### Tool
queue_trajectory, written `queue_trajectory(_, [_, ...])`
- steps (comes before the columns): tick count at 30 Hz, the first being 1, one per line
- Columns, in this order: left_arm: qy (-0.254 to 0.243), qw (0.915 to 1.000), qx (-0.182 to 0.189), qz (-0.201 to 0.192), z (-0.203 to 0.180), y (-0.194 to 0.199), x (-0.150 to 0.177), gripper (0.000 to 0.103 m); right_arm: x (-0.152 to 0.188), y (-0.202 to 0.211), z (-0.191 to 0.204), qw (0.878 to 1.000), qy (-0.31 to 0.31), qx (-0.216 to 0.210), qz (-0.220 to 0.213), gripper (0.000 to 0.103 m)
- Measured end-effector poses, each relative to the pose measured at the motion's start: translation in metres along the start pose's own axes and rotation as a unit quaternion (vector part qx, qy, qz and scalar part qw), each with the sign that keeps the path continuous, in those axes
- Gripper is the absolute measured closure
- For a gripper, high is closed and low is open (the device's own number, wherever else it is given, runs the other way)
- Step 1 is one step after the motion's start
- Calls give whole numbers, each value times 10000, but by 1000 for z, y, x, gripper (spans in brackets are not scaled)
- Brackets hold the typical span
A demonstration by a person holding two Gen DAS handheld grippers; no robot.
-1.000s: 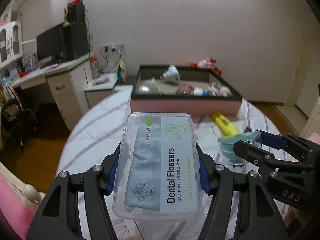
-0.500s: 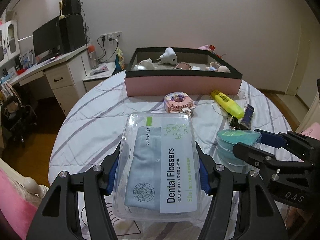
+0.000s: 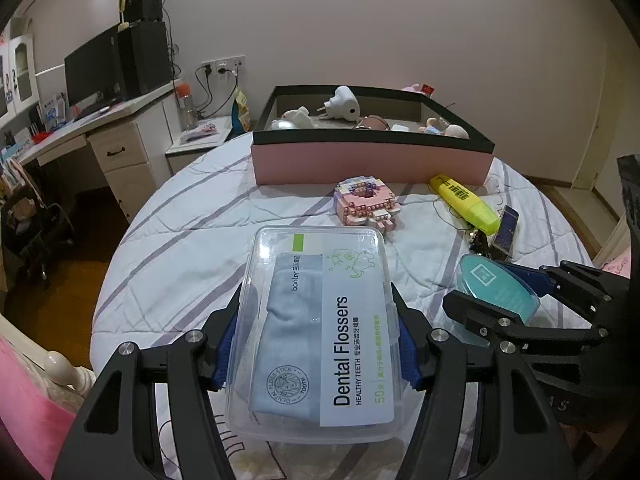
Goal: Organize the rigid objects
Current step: 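Lift the flosser box and teal brush case and carry them over the pink box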
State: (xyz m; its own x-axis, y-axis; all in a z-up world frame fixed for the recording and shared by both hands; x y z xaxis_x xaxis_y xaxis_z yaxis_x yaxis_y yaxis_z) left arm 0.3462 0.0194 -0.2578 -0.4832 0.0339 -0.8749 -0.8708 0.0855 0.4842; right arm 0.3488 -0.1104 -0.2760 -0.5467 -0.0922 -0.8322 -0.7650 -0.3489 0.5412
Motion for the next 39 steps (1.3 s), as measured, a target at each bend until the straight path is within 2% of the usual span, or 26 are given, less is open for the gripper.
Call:
queue_trajectory(4, [27,9999,-3,-104,1,5,-3,39,0,12,0,9997,8,3,-225,47])
queue_trajectory(7, [85,9995,-14,-305,2,16,-10,39,-10,33,0,9983,-34,-2,-574,47])
queue_trajectory(12, [55,9978,-56,-653,1,37,-28,39,-26,56,3,9966,73,12,-819,47])
queue_trajectory(18, [75,9946,-109,-1032,1,61,-49,39,-37,74,6,9945,133,50,-1035,47])
queue_trajectory(26, [-65,9879,-263,-1527,-7,82,-65,39,-67,107,16,9859,334,142,-1631,47])
queue_trajectory(39, [-89,9836,-240,-1784,-10,71,-94,39,-102,107,3,9808,375,153,-1908,47])
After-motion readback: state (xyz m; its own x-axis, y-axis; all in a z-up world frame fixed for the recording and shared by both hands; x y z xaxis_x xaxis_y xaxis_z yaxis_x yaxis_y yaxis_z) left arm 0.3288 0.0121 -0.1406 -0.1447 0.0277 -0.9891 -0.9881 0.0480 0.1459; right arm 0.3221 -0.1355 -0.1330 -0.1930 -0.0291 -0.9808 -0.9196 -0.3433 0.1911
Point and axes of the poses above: each gripper's, at about its wrist camera, not at the fingertips, and y roughly against the way its jaws point, z to its left, x to its underside, the point moved 5 cm from there along -y, roughly the way its jaws point, and after that the axes turned 14 degrees about -z, right-handed, at the moved point
